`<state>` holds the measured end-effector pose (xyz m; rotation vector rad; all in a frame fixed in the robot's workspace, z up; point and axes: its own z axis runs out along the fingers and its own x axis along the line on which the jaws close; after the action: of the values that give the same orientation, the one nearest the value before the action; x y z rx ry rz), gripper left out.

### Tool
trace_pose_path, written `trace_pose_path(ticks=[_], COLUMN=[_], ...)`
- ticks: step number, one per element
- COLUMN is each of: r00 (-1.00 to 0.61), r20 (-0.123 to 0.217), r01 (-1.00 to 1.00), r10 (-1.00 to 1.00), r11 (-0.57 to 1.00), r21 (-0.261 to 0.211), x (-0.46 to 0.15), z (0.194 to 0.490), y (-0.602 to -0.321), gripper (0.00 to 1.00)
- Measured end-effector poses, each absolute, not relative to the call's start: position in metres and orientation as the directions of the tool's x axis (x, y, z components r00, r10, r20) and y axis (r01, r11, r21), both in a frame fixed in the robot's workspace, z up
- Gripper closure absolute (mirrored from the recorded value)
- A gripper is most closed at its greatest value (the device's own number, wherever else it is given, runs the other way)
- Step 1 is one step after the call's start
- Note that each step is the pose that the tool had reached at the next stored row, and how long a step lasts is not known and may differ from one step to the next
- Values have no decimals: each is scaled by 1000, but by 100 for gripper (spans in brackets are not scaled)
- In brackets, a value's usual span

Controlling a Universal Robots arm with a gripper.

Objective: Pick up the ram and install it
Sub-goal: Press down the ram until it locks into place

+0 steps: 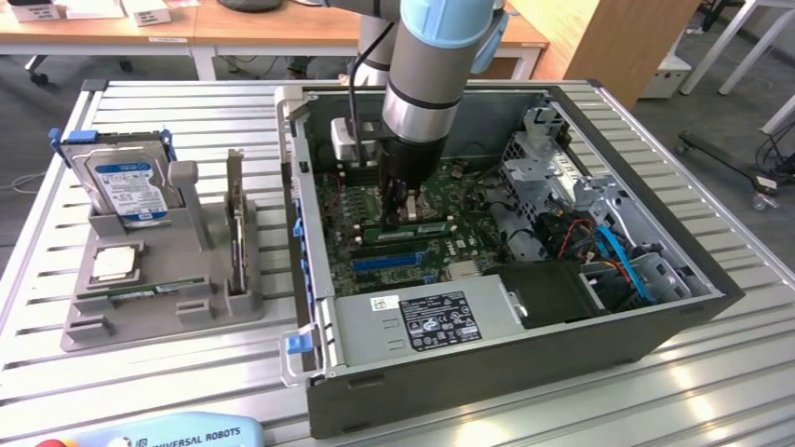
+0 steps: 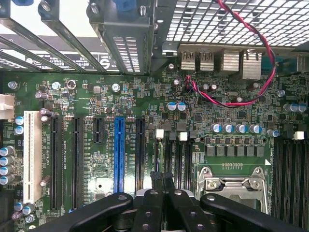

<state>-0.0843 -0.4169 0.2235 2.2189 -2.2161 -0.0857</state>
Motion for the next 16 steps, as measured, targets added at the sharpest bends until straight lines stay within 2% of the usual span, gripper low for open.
trace_pose_path(ticks=[16], r00=[1], r20=[-36], r01=[-999], r10=[-999], r11=[-2], r21=[42], x=[-84], z=[222], y=[-417], gripper=[90])
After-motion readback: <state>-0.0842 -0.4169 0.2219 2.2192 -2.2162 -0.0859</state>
